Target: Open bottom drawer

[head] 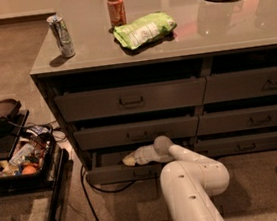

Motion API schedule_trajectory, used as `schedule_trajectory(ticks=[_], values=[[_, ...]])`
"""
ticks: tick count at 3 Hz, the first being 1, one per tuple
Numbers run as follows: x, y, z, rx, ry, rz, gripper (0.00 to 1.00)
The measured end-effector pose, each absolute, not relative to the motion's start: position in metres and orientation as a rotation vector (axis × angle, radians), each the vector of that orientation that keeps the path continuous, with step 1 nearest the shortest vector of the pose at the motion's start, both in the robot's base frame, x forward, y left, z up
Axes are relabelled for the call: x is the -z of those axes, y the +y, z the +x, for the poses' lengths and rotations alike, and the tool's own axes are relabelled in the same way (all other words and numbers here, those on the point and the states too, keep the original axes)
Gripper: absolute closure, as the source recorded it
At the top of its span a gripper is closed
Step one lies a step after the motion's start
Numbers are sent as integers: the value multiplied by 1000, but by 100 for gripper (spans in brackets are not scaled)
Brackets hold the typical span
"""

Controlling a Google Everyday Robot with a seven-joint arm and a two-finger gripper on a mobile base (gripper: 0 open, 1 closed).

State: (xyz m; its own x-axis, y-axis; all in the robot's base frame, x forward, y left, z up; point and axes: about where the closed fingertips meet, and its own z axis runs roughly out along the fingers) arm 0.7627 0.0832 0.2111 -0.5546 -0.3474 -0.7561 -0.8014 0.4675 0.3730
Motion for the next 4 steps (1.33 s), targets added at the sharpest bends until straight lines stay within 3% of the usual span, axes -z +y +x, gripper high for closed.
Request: schedule_trajectory(ticks=[2,4], values=[[-217,94,728,-977,2084,-1024,100],[-210,102,759,-976,2108,-1009,100]])
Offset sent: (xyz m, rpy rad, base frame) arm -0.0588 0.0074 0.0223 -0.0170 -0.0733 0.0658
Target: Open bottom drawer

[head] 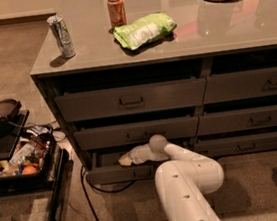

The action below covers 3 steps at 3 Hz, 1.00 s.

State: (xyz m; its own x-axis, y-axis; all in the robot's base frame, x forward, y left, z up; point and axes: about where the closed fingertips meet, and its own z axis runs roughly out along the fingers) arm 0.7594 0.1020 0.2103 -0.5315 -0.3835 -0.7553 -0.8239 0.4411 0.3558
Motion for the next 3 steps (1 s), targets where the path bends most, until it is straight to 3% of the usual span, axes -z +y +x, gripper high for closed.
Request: schedule_trajectory(ticks=[3], values=[[-197,103,768,-979,2122,-1011,100]])
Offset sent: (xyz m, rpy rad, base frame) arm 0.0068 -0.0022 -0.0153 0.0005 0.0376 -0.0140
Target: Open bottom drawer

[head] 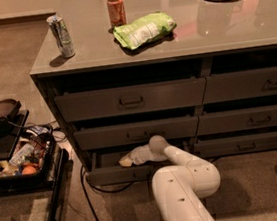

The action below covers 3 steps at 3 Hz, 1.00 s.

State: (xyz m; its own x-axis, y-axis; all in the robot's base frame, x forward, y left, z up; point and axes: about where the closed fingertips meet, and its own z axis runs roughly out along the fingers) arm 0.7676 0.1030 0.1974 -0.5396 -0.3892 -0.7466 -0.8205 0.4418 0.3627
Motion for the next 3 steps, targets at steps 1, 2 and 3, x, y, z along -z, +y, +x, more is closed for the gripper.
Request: schedule_trajectory(ticks=[1,2,3], values=[[-206,105,764,-965,2098,-1038,100],[-214,108,756,-981,2063,-1047,100],[-207,106,730,-1053,2036,-1015,100]])
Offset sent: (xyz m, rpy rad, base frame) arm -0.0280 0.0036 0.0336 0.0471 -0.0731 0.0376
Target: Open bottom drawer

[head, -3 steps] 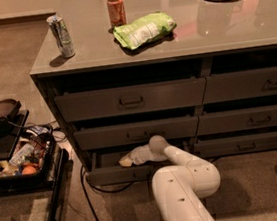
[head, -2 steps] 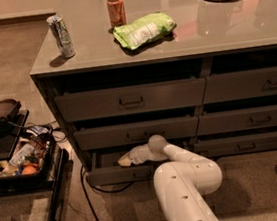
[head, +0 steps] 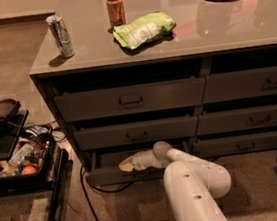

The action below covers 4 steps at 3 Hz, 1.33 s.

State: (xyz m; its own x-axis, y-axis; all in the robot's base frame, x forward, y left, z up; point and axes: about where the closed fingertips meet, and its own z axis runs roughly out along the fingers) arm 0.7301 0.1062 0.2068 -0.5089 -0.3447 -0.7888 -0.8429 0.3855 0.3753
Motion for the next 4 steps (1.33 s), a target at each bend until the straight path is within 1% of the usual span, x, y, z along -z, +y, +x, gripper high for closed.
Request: schedule_trajectory(ticks=[1,2,3,4], values=[[-207,107,729,-1056,2033,-1014,81],[-207,107,729,-1056,2033,-1014,58],[-206,107,728,-1057,2034,-1014,61],[-205,107,727,-1060,2037,-1012,84]])
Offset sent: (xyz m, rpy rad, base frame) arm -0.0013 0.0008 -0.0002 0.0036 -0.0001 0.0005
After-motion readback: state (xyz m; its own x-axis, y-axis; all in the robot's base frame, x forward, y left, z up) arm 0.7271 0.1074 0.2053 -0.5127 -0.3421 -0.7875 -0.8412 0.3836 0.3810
